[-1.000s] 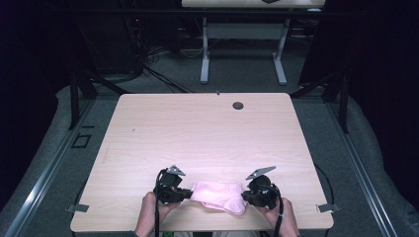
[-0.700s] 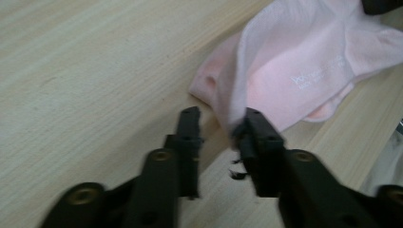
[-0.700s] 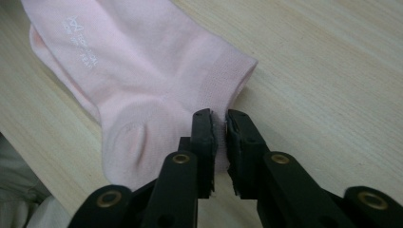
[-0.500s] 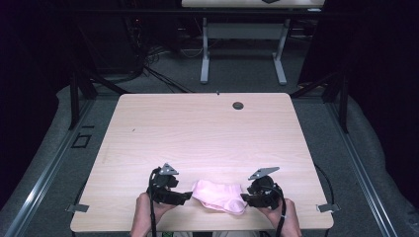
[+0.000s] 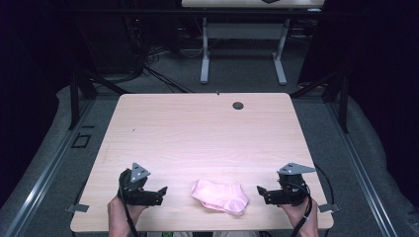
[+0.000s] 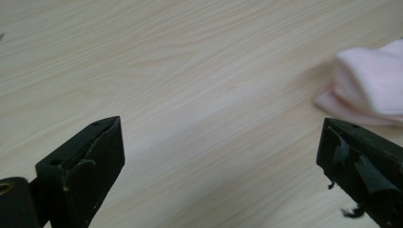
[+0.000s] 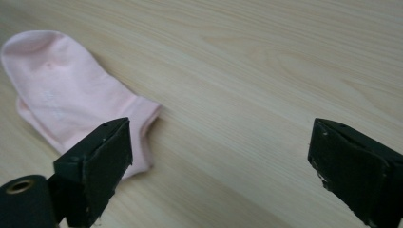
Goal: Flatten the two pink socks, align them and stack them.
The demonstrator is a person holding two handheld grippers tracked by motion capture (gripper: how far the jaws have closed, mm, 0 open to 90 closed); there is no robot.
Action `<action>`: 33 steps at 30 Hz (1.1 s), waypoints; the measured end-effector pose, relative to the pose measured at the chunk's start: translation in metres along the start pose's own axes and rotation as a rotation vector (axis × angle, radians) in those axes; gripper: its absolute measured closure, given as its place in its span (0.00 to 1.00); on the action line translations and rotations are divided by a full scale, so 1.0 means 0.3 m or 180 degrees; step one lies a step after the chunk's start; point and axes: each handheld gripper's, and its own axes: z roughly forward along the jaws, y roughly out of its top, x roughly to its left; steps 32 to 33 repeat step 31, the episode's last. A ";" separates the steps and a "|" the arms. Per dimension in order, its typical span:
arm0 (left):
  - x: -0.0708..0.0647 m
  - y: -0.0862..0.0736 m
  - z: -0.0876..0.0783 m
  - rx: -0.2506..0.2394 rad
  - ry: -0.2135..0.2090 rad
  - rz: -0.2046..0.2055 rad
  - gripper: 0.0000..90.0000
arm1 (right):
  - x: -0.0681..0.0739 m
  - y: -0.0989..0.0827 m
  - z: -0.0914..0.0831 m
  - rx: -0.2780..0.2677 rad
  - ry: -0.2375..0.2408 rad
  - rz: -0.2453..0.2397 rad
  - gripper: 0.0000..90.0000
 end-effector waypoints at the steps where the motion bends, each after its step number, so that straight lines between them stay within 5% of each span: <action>1: 0.016 -0.016 0.003 0.0011 0.0026 -0.0026 0.00 | -0.016 -0.010 -0.002 -0.0045 -0.0060 0.0044 0.05; 6: 0.092 -0.096 0.039 0.0112 0.0176 -0.0205 0.00 | -0.089 -0.054 0.002 -0.0002 -0.0275 0.0152 0.02; 15: 0.188 -0.205 0.107 0.0061 0.0451 -0.0402 0.00 | -0.192 -0.135 0.088 0.0246 -0.0514 0.0341 0.01; 20: 0.207 -0.206 0.129 -0.0030 0.0359 -0.0418 0.00 | -0.217 -0.168 0.140 0.0304 -0.0573 0.0383 0.00; 25: 0.228 -0.194 0.145 -0.0030 0.0237 -0.0401 0.00 | -0.216 -0.192 0.157 -0.0006 -0.0599 0.0345 0.00; 33: 0.243 -0.175 0.166 -0.0033 0.0210 -0.0377 0.00 | -0.218 -0.186 0.164 -0.0011 -0.0615 0.0351 0.00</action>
